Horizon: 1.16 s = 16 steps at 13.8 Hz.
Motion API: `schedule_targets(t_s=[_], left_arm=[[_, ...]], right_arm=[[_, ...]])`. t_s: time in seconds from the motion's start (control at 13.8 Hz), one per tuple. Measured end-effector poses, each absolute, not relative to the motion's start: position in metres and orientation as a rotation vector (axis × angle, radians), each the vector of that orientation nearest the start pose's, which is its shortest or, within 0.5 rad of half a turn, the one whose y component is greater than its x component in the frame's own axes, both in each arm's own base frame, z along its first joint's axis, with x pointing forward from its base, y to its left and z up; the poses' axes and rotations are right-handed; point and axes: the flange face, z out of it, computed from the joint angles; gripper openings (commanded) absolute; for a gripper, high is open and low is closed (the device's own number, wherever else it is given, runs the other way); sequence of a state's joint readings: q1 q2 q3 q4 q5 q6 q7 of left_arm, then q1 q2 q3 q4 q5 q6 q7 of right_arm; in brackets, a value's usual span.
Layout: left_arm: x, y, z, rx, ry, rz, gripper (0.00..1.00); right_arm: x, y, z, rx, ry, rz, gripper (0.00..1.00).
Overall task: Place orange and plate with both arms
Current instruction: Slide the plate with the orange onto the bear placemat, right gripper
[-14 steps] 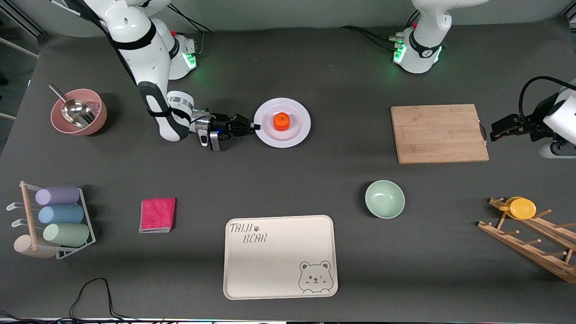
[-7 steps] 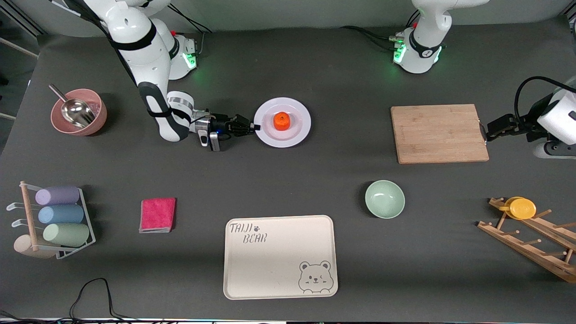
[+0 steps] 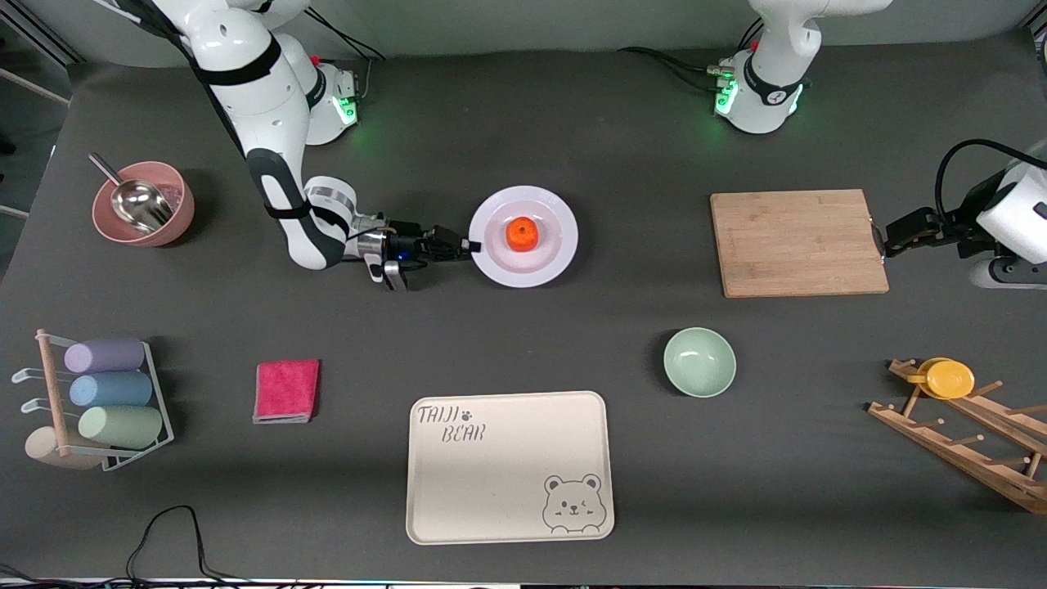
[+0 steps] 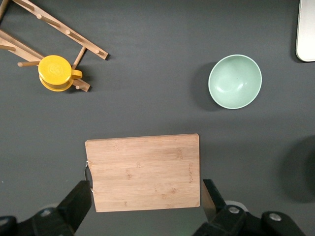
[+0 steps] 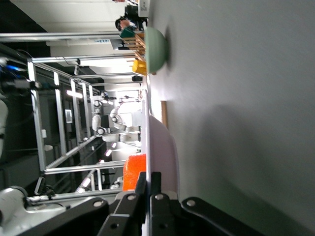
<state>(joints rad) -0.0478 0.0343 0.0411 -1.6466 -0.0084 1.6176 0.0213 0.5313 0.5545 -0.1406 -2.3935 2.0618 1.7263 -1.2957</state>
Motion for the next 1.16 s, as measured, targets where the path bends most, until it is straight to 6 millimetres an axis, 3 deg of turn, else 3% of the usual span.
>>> schedule_targets(t_s=[0.22, 0.44, 0.65, 0.8, 0.95, 1.16], left_arm=[[0.566, -0.005, 0.575, -3.147, 0.043, 0.091, 1.0], [0.566, -0.01, 0.576, -3.147, 0.056, 0.087, 1.0], [0.566, -0.013, 0.577, -3.147, 0.066, 0.084, 1.0], [0.566, -0.013, 0.577, -3.147, 0.065, 0.084, 1.0], [0.566, -0.012, 0.577, -3.147, 0.063, 0.083, 1.0], [0.566, -0.012, 0.578, -3.148, 0.061, 0.083, 1.0]], right_arm=[[0.449, 0.252, 0.134, -1.687, 0.193, -0.035, 0.0], [0.52, 0.266, 0.184, -1.703, 0.222, -0.035, 0.0], [0.589, 0.255, 0.227, -1.701, 0.223, -0.034, 0.0], [0.63, 0.236, 0.238, -1.715, 0.22, -0.053, 0.0], [0.663, 0.22, 0.237, -1.725, 0.227, -0.066, 0.0], [0.692, 0.225, 0.219, -1.727, 0.228, -0.061, 0.0]])
